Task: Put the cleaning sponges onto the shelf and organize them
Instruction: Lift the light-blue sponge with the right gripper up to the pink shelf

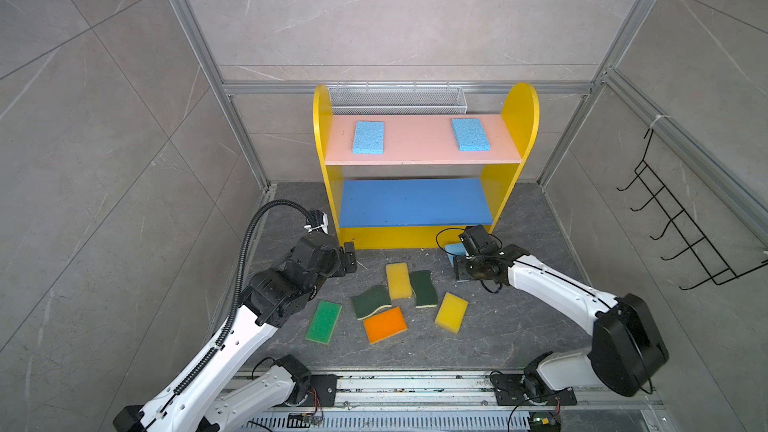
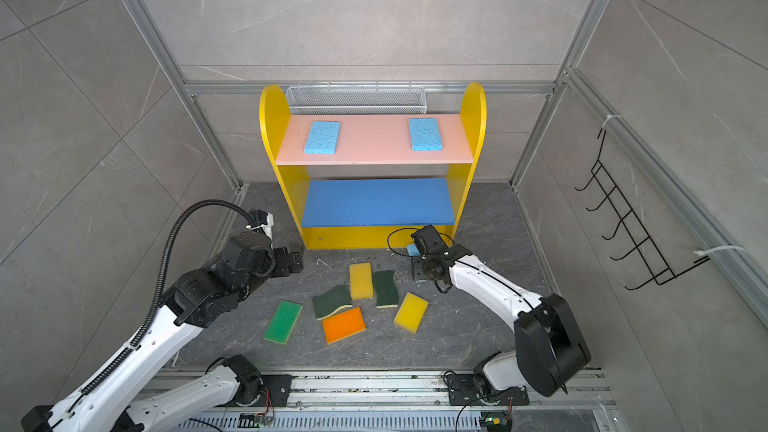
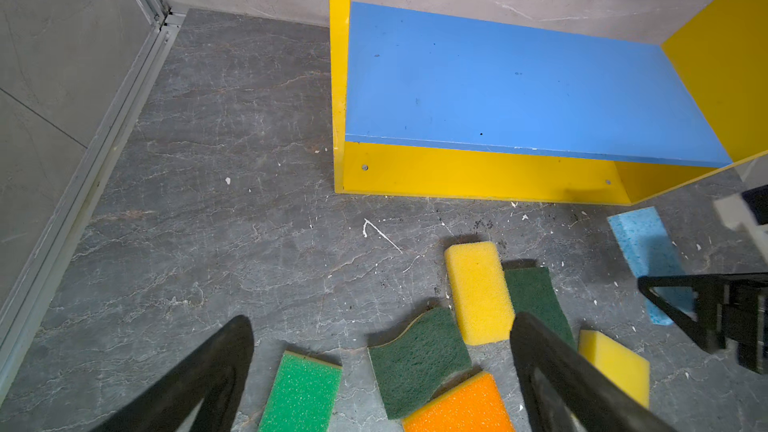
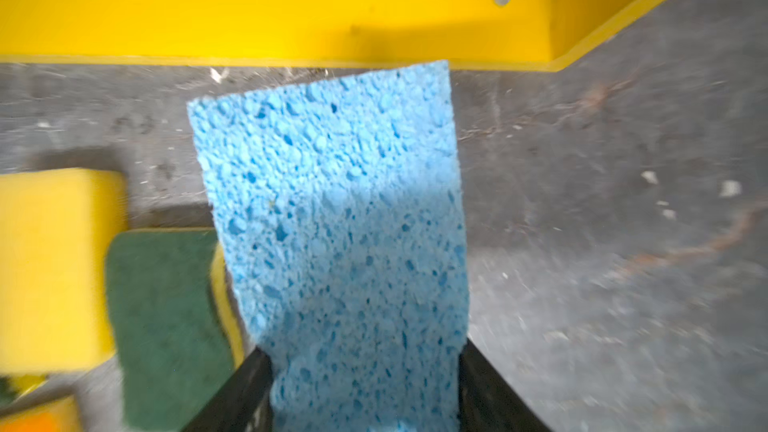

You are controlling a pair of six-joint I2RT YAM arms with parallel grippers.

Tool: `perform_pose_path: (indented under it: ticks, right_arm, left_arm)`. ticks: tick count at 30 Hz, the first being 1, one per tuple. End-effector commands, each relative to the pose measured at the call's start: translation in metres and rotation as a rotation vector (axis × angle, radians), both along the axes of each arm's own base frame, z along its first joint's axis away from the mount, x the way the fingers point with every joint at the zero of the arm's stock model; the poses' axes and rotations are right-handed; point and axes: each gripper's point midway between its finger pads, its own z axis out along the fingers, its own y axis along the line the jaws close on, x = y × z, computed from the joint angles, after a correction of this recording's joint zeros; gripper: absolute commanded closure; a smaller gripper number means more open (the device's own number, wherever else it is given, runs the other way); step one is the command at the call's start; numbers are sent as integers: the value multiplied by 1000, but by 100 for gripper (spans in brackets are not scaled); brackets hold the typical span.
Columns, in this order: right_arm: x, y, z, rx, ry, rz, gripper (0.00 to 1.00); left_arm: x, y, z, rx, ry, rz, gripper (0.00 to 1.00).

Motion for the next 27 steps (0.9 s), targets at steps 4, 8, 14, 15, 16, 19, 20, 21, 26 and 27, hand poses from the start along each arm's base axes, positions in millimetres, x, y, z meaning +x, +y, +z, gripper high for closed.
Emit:
perform_pose_path:
  ticks: [4, 8, 14, 15, 16, 19, 20, 21, 26, 27]
  right_arm:
    - [-30, 4, 59, -52, -66, -17, 35]
    - [-42, 20, 98, -12, -132, -5, 35]
    - [-55, 50, 160, 81, -230, 56, 36]
    - [-57, 56, 172, 90, -248, 71, 36]
    - [-59, 62, 183, 91, -267, 90, 36]
    - [-63, 78, 217, 82, -331, 147, 36]
    - [-65, 84, 229, 84, -354, 170, 36]
    - [-65, 89, 239, 87, -373, 188, 36]
    - [-57, 106, 294, 122, -487, 235, 36]
    - [-55, 109, 306, 135, -515, 242, 36]
  left_arm:
    - [6, -9, 33, -10, -72, -57, 2]
    - [6, -7, 46, 6, -105, -65, 2]
    - [4, 0, 67, 24, -161, -65, 2]
    - [4, 0, 72, 22, -174, -70, 3]
    - [3, -1, 76, 18, -185, -78, 3]
    - [1, -1, 88, 5, -220, -90, 3]
    - [1, -1, 91, 2, -229, -94, 3]
    - [0, -1, 92, 0, -233, -98, 3]
    - [3, -7, 95, -8, -240, -118, 3]
    - [4, -9, 96, -13, -243, -121, 3]
